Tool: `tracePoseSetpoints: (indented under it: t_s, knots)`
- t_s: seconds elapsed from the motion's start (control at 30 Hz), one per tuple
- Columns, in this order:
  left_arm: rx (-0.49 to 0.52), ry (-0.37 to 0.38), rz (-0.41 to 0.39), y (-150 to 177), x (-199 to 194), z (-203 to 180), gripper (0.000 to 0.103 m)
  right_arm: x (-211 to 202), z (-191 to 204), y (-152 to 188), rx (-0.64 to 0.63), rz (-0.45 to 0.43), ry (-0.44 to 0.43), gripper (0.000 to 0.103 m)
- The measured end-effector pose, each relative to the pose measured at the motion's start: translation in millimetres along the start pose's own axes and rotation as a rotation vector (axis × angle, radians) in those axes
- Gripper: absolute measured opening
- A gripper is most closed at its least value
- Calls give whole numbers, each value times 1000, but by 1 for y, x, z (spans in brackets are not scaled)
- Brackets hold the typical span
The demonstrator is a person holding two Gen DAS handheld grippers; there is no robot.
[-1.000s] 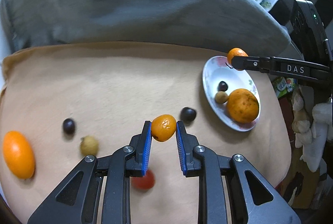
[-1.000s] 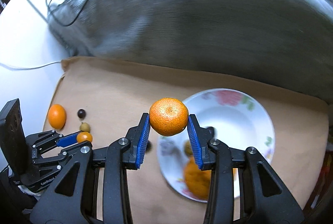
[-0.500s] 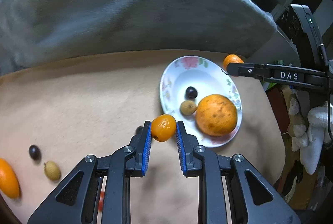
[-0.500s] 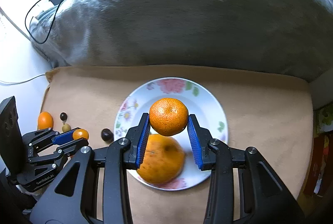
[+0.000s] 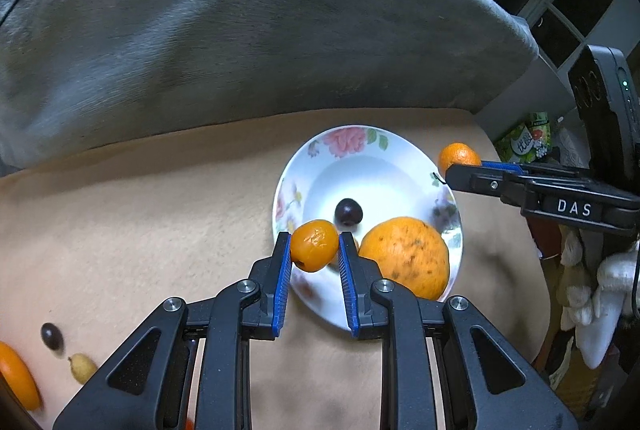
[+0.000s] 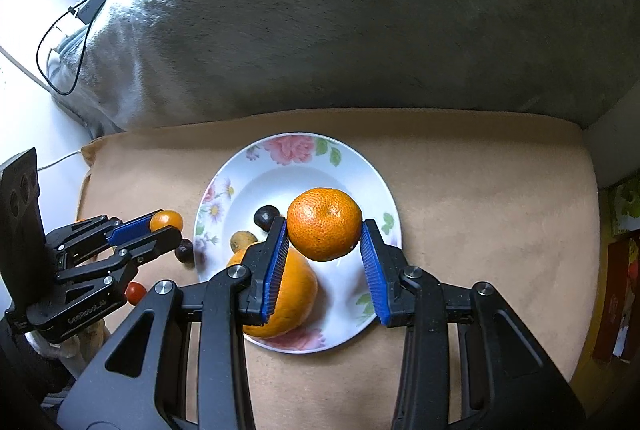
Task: Organize fruits
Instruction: 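Carry the kumquat and mandarin to the white plate and open both grippers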
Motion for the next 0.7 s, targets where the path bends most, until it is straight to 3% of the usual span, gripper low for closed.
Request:
tracePoseSetpoints:
  t_s: [0.7]
  knots:
    - [30,-14,17,-9,8,-9,22,10,-4,-2,22,16,-13,39]
Point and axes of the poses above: each gripper's, at about its wrist camera, not at the fingertips, and x roughly the way its jaws point, z to its left, y to its underside, the point moved 5 cm from there along x, roughly the way its jaws point, and after that the axes turned 1 degree about -x, right-handed, at the moved point
